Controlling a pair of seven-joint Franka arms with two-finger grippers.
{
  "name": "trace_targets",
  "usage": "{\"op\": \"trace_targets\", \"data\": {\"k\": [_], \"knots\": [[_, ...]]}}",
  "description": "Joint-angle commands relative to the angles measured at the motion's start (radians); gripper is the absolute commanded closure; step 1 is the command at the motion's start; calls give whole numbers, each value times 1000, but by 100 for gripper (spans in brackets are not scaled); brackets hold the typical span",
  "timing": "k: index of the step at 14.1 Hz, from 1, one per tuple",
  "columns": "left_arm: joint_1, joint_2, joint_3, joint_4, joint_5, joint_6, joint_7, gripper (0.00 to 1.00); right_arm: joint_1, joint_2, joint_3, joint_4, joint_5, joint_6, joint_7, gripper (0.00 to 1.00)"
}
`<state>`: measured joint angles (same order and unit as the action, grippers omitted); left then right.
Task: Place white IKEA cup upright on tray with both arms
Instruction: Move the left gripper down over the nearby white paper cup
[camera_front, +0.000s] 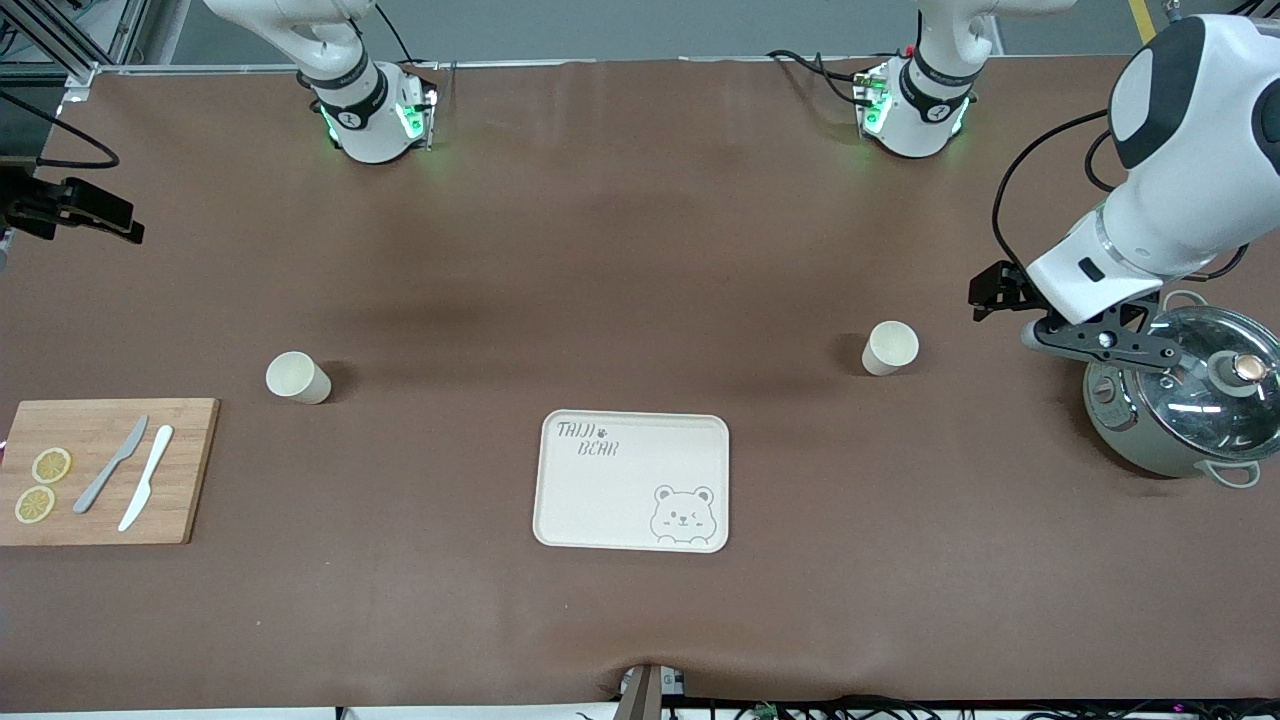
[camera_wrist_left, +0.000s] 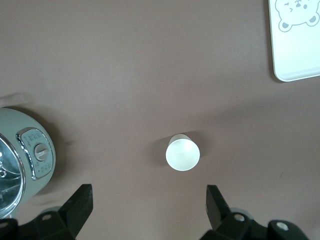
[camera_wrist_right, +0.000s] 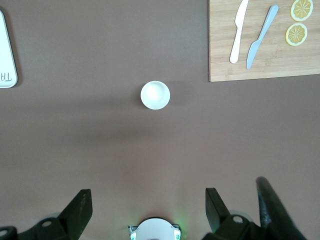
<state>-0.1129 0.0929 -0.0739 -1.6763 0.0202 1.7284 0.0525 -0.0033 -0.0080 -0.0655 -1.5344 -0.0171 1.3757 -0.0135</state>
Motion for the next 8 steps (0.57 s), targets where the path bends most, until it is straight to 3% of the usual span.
{"op": "trace_targets", "data": {"k": [1, 8], "knots": [[-1, 2, -7, 15, 10, -3, -22, 0, -18, 5, 13, 8, 0, -1, 9, 0], [-20, 5, -7, 39, 24, -6, -8, 0, -17, 11, 13, 10, 0, 0, 9, 0]]}}
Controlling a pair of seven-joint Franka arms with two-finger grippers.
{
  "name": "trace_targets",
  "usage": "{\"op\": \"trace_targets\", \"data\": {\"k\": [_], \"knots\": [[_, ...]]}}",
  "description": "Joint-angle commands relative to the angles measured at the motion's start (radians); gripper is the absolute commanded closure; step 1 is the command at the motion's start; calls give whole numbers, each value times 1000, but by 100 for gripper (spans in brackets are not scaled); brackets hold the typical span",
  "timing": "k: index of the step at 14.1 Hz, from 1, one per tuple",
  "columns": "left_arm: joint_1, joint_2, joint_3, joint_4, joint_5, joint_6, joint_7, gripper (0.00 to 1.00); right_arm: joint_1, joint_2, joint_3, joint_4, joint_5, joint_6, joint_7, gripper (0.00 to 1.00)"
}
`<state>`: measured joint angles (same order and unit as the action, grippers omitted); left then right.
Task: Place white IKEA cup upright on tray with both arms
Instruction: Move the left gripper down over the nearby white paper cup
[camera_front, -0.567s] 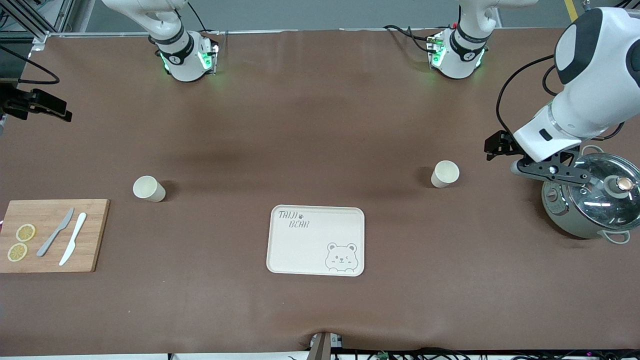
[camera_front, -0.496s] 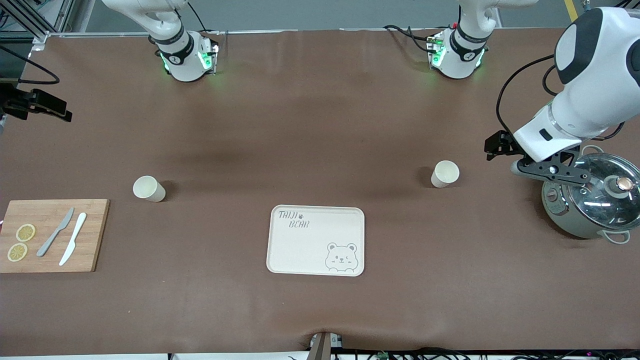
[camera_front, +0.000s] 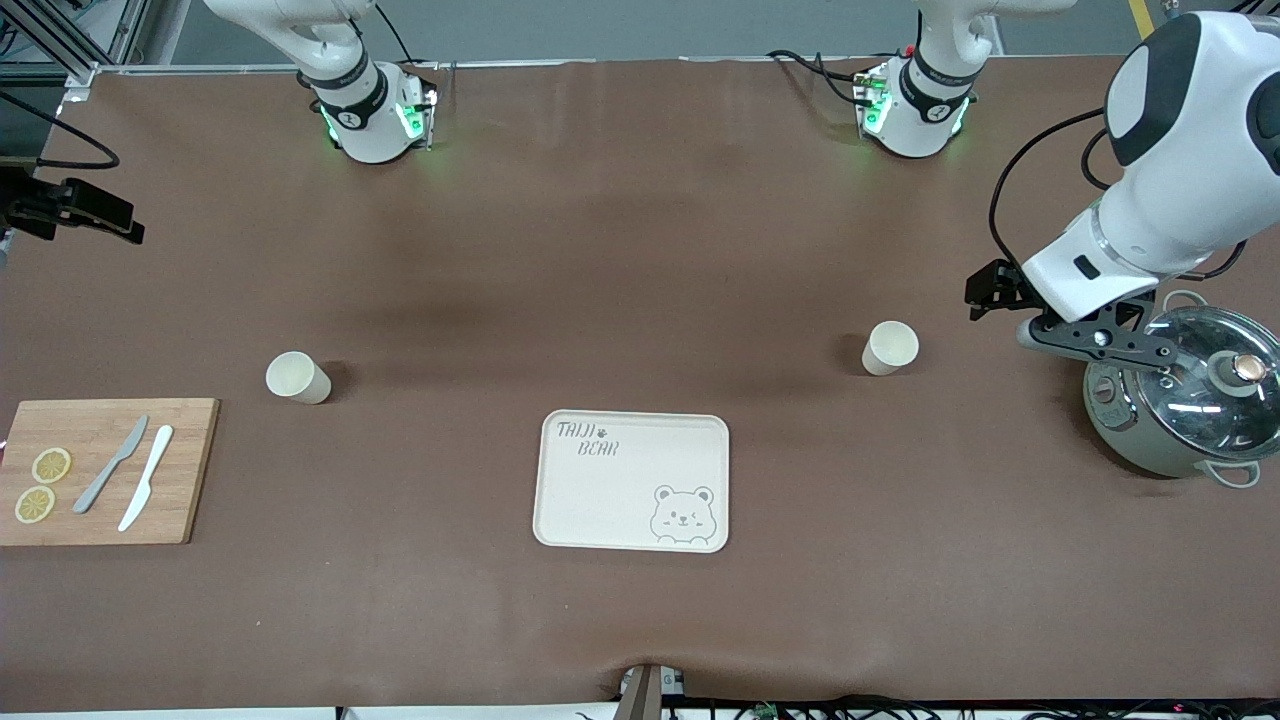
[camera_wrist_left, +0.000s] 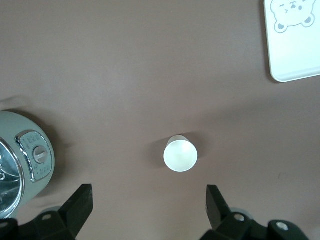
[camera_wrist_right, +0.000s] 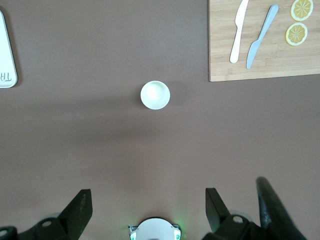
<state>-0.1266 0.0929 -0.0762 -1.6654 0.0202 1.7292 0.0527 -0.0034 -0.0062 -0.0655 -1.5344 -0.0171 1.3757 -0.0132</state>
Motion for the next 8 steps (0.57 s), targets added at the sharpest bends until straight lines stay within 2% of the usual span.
{"op": "trace_targets", "data": {"k": [1, 4, 8], "knots": [[-7, 4, -5, 29, 24, -7, -14, 0, -18, 9, 13, 10, 0, 0, 9, 0], [-1, 14, -5, 3, 26, 27, -14, 0, -17, 12, 13, 14, 2, 0, 9, 0], [5, -5, -11, -146, 20, 186, -10, 0, -17, 37, 13, 25, 2, -1, 6, 0]]}}
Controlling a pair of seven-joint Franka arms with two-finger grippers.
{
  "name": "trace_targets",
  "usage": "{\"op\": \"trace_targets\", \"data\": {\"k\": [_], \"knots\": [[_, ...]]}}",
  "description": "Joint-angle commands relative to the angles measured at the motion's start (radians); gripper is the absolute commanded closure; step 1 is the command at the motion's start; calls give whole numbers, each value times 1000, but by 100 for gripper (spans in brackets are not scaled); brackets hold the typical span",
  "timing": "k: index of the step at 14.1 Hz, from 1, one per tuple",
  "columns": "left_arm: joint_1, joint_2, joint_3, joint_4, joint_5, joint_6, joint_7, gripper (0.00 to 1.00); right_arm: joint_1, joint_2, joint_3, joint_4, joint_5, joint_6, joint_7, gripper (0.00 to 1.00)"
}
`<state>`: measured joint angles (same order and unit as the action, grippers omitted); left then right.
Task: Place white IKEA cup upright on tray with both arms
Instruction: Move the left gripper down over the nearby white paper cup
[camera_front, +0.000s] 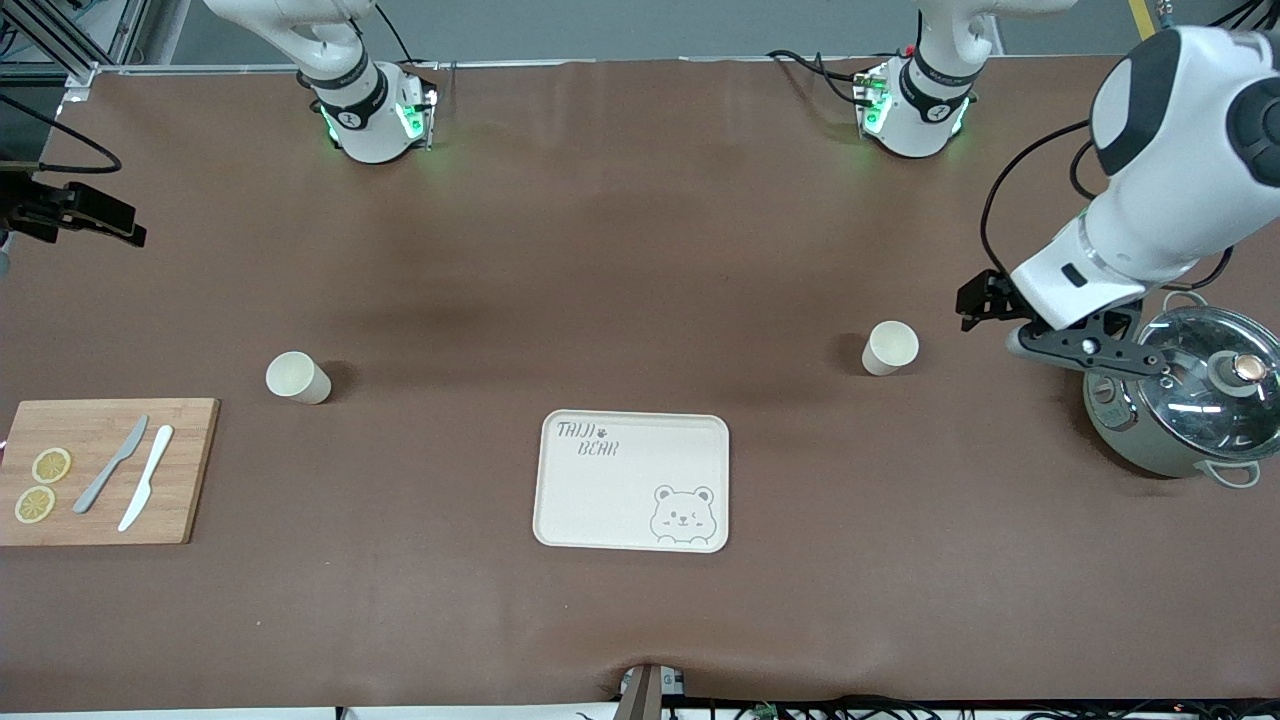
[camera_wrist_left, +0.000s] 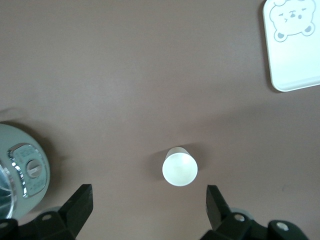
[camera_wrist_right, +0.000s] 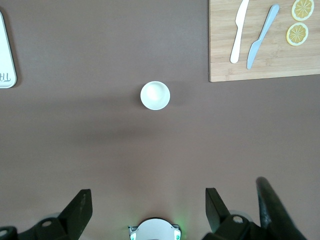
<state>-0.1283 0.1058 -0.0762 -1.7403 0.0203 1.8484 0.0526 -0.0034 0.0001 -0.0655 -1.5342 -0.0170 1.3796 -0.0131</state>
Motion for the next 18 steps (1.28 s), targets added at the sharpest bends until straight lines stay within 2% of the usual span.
{"op": "trace_targets", "data": {"k": [1, 9, 13, 15, 18], "knots": [[7, -21, -11, -106, 20, 101, -10, 0, -10, 41, 13, 40, -1, -8, 7, 0], [15, -60, -11, -448, 12, 440, -11, 0, -6, 83, 15, 48, -11, -13, 7, 0], [16, -71, -11, -588, 12, 589, -11, 0, -6, 106, 15, 46, -12, -14, -1, 0], [19, -58, -11, -642, 10, 661, -13, 0, -4, 113, 15, 45, -12, -16, -1, 0], [32, -41, -11, -676, 10, 690, -11, 0, -6, 144, 15, 43, -12, -17, -2, 0]]}}
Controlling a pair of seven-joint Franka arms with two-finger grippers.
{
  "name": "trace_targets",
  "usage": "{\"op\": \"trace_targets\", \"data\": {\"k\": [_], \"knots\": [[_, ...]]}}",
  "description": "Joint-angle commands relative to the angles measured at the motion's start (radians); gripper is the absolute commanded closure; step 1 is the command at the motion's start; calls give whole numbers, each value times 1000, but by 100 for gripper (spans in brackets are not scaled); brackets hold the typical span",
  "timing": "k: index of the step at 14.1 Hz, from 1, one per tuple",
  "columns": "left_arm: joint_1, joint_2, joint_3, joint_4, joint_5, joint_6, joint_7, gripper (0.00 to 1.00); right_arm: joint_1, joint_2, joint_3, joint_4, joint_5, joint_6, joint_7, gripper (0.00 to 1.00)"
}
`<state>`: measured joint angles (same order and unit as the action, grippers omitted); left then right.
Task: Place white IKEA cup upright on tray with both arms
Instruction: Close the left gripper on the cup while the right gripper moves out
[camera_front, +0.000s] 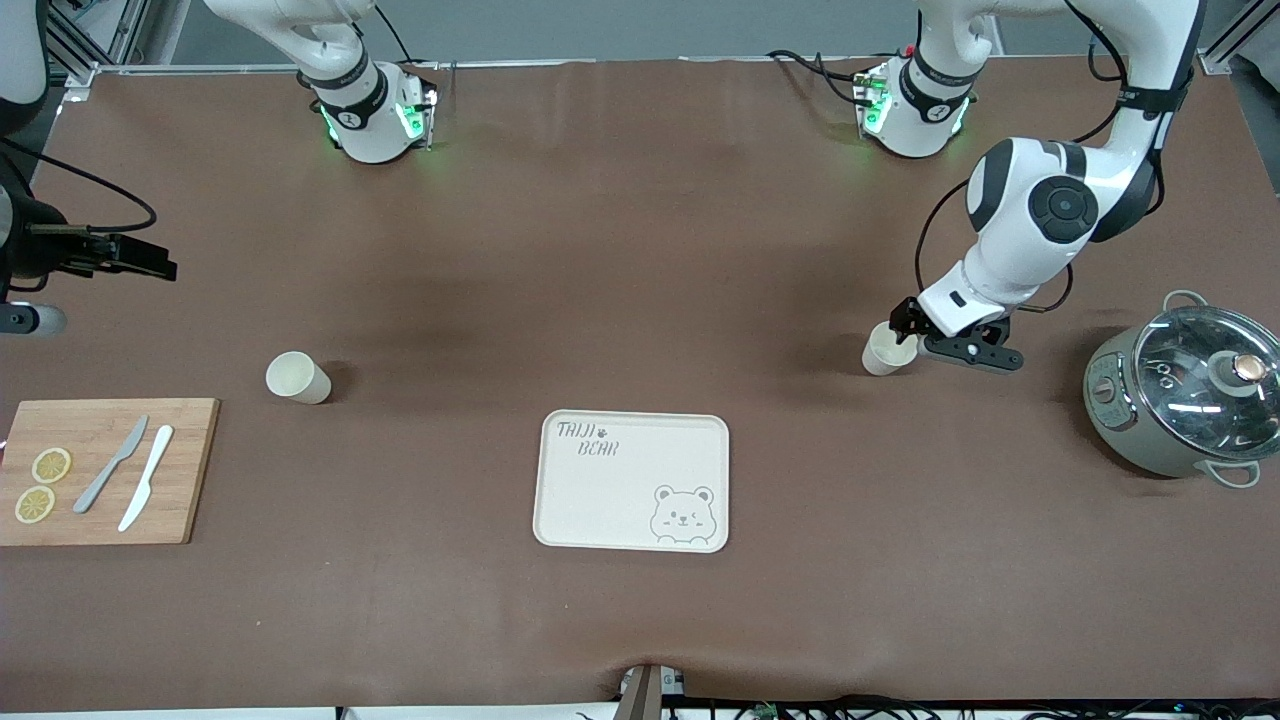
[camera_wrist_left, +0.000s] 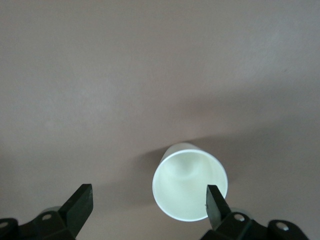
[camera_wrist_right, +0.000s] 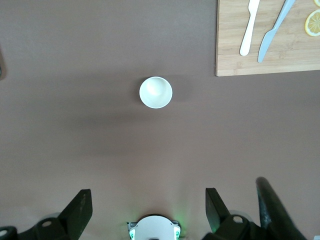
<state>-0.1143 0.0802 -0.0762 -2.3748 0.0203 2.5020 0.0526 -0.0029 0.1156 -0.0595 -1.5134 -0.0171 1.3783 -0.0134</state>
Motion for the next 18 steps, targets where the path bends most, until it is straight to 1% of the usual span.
{"op": "trace_targets", "data": {"k": [1, 3, 6, 11, 12, 13, 14, 15, 16, 18], "knots": [[19, -14, -11, -70, 10, 82, -11, 0, -6, 36, 9, 21, -12, -16, -2, 0], [19, 4, -11, -95, 10, 124, -11, 0, -5, 50, 9, 21, -12, -16, -2, 0], [39, 39, -11, -116, 10, 187, -4, 0, -2, 96, 9, 13, -11, -15, 6, 0], [51, 96, -11, -113, 12, 245, 10, 0, -3, 116, 9, -2, -3, 2, 12, 0], [51, 107, -11, -112, 12, 259, 10, 2, -5, 118, 9, -5, -3, 16, 12, 0], [48, 115, -11, -107, 12, 265, 10, 18, -5, 116, 10, -25, -1, 30, 12, 0], [48, 115, -11, -103, 12, 265, 9, 42, -6, 115, 9, -28, -1, 36, 12, 0], [47, 115, -11, -97, 12, 265, 7, 82, -6, 115, 10, -28, 0, 35, 12, 0], [50, 119, -11, -89, 12, 265, 12, 100, -6, 115, 10, -28, 0, 33, 12, 0], [41, 128, -13, -75, 12, 265, 6, 100, -9, 113, 10, -31, 0, 31, 12, 0]]}}
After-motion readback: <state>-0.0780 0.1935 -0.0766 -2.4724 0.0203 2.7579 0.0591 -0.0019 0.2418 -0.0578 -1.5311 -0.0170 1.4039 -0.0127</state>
